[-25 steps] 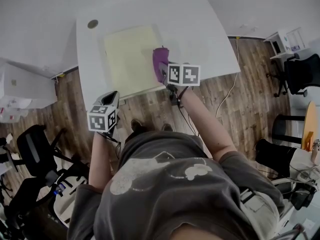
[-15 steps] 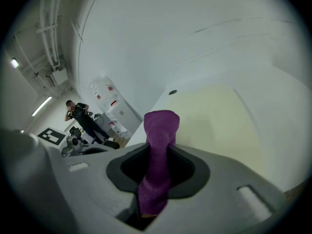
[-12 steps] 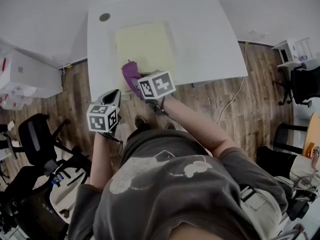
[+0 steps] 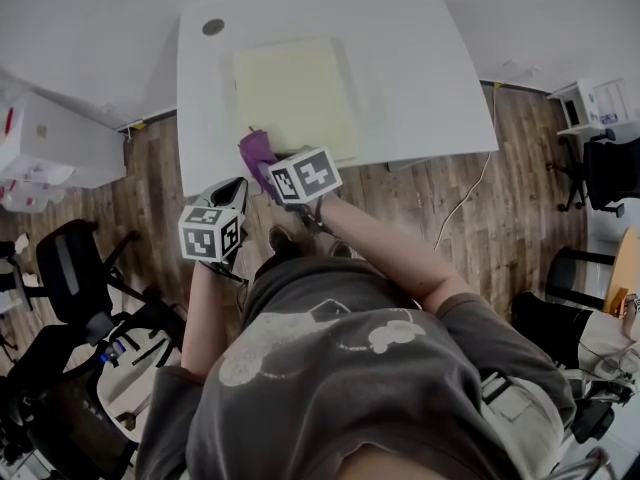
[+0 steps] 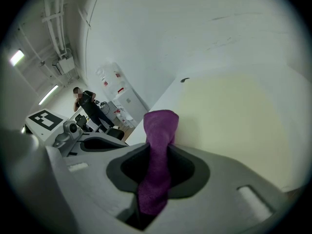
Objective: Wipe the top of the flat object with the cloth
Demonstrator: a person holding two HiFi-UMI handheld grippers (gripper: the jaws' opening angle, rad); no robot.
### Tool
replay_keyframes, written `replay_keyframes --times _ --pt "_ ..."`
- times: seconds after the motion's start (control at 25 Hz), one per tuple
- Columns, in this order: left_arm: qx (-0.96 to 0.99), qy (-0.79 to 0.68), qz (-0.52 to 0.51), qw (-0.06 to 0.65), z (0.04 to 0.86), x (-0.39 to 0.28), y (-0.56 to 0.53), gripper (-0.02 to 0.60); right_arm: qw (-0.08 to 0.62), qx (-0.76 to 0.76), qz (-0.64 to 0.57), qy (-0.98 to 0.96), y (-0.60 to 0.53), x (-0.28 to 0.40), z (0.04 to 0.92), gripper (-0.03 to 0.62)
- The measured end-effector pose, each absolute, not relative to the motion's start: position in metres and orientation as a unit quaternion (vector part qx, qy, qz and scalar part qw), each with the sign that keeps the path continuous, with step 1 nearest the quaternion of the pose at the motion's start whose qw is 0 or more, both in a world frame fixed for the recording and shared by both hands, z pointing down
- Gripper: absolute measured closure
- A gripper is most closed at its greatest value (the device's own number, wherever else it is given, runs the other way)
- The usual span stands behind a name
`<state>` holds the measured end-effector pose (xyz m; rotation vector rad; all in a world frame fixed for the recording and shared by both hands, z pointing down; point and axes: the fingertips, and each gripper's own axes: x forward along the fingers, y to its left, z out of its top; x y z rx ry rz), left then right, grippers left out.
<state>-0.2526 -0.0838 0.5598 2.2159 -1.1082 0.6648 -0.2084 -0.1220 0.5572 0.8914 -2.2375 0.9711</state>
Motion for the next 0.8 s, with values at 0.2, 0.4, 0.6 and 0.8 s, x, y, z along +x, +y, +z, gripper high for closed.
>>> replay_keyframes --times 0.2,0.4,0.6,0.8 --pt "0.83 -0.41 0.251 0.281 0.559 -0.242 -0.086 0.583 0.267 0.34 0.356 -0.828 -0.125 -0.195 0.555 0.5" --pt "0.832 -0.407 0.256 0.276 0.558 -0.233 -0.091 0.583 0.263 0.36 0.361 -0.819 -0.128 -0.168 0.558 0.5" --pt "0.83 -0.403 0.268 0.279 0.562 -0.224 -0.094 0.583 0.256 0.381 0.364 -0.811 -0.129 -0.142 0.558 0.5" --pt "0.827 -0.404 0.272 0.282 0.565 -0.218 -0.098 0.583 0.246 0.403 0.372 -0.799 -0.131 -0.113 0.56 0.5"
